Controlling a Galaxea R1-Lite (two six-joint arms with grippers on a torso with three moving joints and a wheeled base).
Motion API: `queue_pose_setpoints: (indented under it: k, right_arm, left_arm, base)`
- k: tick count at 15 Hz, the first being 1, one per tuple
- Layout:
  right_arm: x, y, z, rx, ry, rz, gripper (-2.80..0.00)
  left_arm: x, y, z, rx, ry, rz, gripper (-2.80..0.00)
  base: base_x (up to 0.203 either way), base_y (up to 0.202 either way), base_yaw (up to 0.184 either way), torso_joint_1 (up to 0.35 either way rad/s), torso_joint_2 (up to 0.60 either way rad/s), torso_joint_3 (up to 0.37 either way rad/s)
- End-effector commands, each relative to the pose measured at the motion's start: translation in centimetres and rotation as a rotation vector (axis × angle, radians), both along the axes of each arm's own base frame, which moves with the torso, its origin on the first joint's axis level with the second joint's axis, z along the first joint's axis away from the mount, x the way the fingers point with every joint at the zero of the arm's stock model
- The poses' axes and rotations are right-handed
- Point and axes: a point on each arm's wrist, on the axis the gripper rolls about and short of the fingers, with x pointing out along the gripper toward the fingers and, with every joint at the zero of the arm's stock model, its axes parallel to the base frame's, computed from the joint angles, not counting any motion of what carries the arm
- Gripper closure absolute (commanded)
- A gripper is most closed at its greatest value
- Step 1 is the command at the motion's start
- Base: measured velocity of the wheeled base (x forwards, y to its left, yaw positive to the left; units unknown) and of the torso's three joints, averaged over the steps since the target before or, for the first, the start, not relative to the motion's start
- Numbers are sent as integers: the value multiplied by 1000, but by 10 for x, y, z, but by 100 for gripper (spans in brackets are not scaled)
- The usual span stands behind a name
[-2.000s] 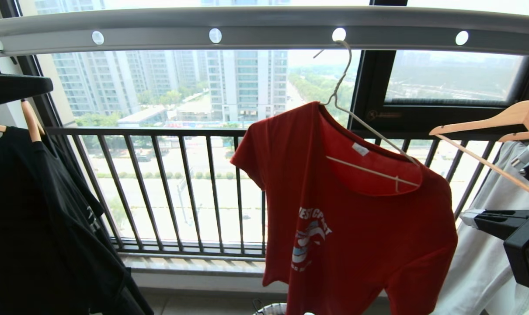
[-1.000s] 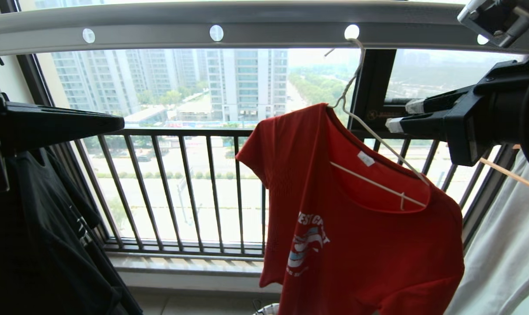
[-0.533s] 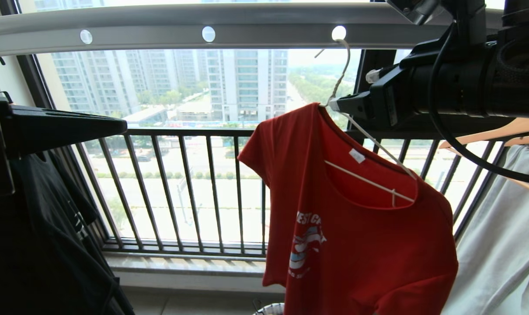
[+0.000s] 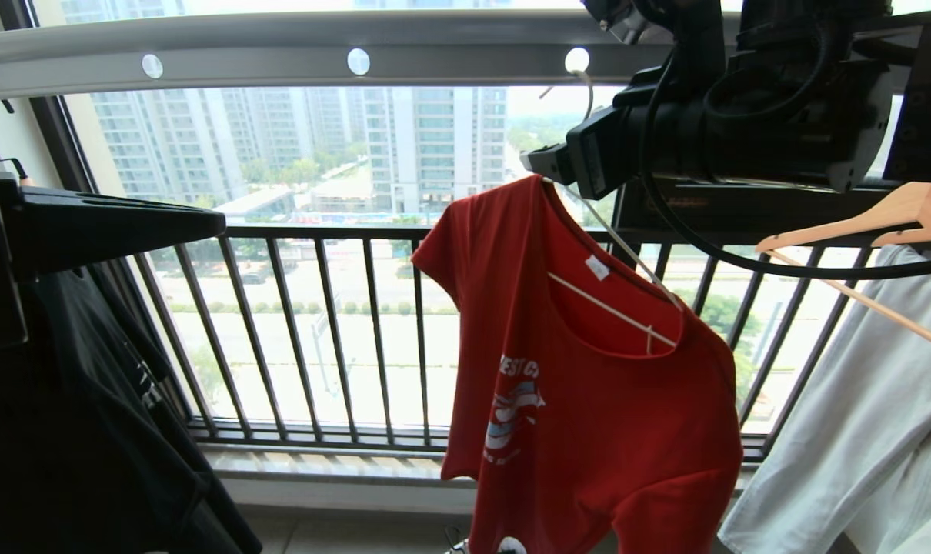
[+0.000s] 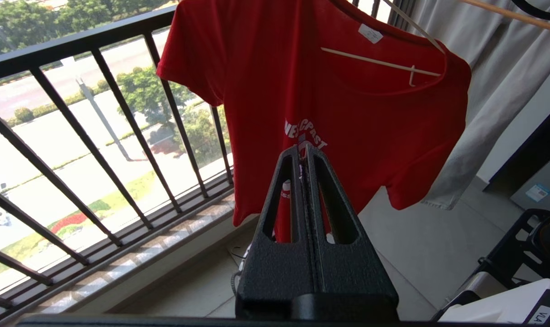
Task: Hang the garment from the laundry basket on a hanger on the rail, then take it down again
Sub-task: Take the clothes off the clothes rack
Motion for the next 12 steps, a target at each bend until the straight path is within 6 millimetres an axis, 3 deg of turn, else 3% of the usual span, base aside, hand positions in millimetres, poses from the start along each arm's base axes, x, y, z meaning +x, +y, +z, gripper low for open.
queue_pose_setpoints:
  k: [1, 5, 12]
  right_arm:
    - [12, 9, -8, -13, 13, -2, 0]
    - [26, 18, -6, -1, -3, -5, 0]
    - [30, 13, -6, -4, -2, -24, 0]
  left_arm:
    - [0, 0, 0, 1, 1, -2, 0]
    - [8, -5, -5, 16, 28, -6, 0]
    - [44, -39, -25, 48, 108, -89, 0]
  base:
    - [0, 0, 0, 0, 0, 0]
    - [0, 0, 0, 0, 0, 0]
    - [0, 0, 0, 0, 0, 0]
